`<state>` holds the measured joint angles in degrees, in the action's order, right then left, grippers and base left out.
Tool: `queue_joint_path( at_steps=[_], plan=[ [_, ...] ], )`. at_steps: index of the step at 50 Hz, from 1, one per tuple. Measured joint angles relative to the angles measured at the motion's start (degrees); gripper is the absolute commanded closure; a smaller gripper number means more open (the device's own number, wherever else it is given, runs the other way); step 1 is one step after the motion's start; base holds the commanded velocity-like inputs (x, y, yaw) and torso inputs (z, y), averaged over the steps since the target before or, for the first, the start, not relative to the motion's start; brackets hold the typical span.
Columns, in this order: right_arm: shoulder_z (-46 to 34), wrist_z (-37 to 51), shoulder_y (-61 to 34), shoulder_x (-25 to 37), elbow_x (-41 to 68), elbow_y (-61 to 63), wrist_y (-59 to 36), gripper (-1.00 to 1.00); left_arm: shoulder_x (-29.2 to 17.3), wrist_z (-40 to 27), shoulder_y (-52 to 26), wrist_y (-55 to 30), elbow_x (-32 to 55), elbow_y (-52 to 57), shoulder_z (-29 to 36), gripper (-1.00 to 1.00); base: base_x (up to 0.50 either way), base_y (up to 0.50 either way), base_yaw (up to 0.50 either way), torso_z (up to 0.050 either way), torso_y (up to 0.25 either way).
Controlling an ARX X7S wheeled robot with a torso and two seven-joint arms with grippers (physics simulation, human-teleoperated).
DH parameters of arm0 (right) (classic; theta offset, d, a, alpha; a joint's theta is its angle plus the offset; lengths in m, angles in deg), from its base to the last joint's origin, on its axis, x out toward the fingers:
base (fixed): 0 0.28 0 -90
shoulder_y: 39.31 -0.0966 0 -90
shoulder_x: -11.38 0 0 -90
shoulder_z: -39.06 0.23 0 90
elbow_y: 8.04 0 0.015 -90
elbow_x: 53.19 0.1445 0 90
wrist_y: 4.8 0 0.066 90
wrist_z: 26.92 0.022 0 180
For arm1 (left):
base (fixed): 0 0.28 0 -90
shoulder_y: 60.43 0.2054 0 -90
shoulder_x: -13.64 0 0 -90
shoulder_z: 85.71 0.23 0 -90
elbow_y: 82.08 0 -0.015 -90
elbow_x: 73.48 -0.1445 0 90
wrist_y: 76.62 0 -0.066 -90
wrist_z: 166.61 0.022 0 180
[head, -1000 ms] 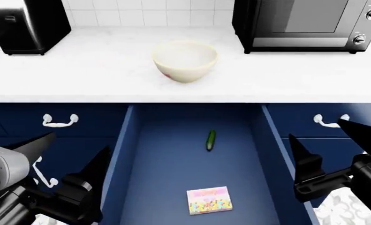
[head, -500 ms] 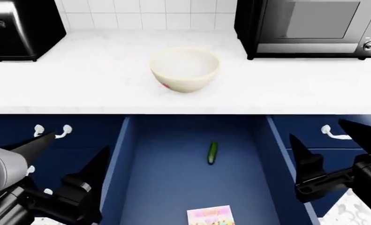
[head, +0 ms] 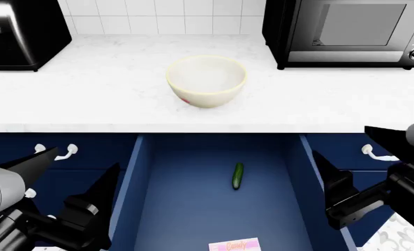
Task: Place the bar in the bowl and close the drawer.
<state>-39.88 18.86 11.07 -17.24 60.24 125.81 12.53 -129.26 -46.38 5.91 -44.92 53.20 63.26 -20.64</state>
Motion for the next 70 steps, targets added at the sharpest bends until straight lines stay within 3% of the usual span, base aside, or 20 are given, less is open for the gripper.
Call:
queue_joint_path(
  at_steps=[7, 16, 22, 31, 40, 49, 57, 70],
  plan=[
    [-14.31, 1.34, -15.88, 0.49, 5.08, -5.27, -3.85, -1.0, 0.0, 0.31, 0.0, -0.31, 0.03, -0.51, -0.11, -1.0, 0.0, 0.0, 0.0, 0.0, 0.0],
    [-31.89, -0.51, -35.13, -3.3, 9.78, -14.45, -11.01, -1.0, 0.07, 0.7, -0.13, -0.69, -0.22, -1.16, 0.13, -1.0, 0.0, 0.0, 0.0, 0.0, 0.0],
    [-42.57, -10.23, -46.35, -5.76, 7.06, -18.58, -13.78, -1.0, -0.06, 0.66, -0.37, -0.65, -0.18, -1.34, 0.45, -1.0, 0.0, 0.0, 0.0, 0.0, 0.0],
    [-55.19, -31.64, -58.32, -9.13, -3.52, -18.75, -15.57, -1.0, -0.49, 0.28, -1.49, -0.28, -0.1, -1.47, 1.97, -1.0, 0.0, 0.0, 0.0, 0.0, 0.0],
    [-63.53, -54.56, -63.7, -11.94, -17.23, -15.3, -15.14, -1.0, -0.76, 0.01, -2.98, -0.07, -0.32, -1.73, 4.06, -1.0, 0.0, 0.0, 0.0, 0.0, 0.0],
    [-70.75, -70.18, -65.05, -13.91, -29.24, -12.73, -12.77, -1.0, -0.66, 0.06, -3.87, -0.16, -0.82, -2.15, 5.52, -1.0, 0.0, 0.0, 0.0, 0.0, 0.0],
    [-75.64, -76.92, -64.45, -15.6, -36.44, -11.64, -10.65, -1.0, -0.51, 0.15, -4.3, -0.28, -1.22, -2.37, 6.34, -1.0, 0.0, 0.0, 0.0, 0.0, 0.0],
    [-80.99, -80.61, -61.91, -17.32, -44.02, -11.17, -7.16, -1.0, -0.05, 0.71, -4.15, -0.84, -2.06, -2.59, 6.63, -1.0, 0.0, 0.0, 0.0, 0.0, 0.0]
  ],
)
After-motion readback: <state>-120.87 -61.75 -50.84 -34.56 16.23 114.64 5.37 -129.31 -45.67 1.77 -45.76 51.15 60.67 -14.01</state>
